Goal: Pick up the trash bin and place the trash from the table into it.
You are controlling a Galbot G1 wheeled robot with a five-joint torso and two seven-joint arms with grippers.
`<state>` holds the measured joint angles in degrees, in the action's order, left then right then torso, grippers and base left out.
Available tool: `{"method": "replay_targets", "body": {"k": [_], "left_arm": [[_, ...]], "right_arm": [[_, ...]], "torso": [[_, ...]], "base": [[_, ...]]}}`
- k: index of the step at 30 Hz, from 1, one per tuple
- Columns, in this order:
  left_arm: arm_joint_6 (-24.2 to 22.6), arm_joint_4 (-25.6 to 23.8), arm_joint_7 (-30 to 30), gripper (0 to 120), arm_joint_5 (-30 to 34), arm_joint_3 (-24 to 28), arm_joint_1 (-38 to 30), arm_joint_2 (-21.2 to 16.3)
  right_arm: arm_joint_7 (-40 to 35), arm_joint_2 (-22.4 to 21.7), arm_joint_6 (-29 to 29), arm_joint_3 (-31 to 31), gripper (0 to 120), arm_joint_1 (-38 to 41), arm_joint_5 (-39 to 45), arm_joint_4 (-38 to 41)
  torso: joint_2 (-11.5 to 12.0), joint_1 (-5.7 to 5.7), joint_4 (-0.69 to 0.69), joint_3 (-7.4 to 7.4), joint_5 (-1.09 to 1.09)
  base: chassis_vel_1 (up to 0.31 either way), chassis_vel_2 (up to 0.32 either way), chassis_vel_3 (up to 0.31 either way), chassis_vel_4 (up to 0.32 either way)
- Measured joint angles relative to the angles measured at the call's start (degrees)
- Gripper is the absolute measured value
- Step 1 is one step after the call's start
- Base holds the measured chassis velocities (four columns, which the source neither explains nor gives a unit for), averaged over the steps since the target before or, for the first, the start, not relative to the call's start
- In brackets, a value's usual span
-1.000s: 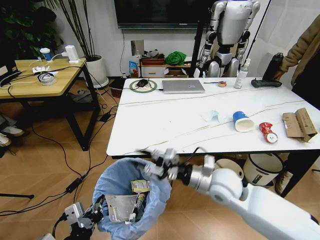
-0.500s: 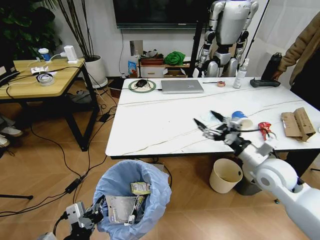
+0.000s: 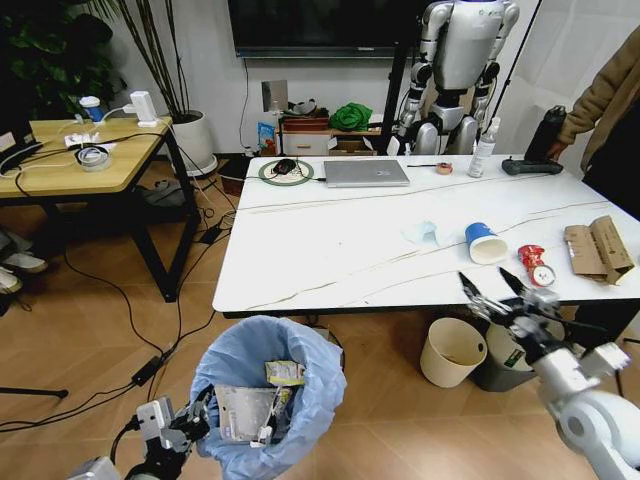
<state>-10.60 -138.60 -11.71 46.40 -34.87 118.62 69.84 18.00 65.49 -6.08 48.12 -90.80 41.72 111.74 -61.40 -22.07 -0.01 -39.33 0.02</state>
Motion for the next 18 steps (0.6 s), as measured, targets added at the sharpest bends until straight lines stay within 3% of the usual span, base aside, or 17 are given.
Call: {"method": "replay_targets", "body": {"k": [7, 18], "left_arm": [[0.27, 1.11, 0.61, 0, -0.70, 0.98, -0.45, -1.47], [0.83, 1.58, 1.16, 0, -1.47, 1.09, -0.62, -1.19]], "right_arm": [[2.71, 8.73, -1.43, 3.05, 100, -3.55, -3.67, 0.35], [4.82, 10.94, -3.31, 2.66, 100, -5.06, -5.53, -1.37]], "torso": [[0.00, 0.00, 0.00, 0.00, -0.04], [0.00, 0.00, 0.01, 0.00, -0.03]], "base": [[0.000, 0.000, 0.000, 0.000], [0.000, 0.000, 0.000, 0.000]]}}
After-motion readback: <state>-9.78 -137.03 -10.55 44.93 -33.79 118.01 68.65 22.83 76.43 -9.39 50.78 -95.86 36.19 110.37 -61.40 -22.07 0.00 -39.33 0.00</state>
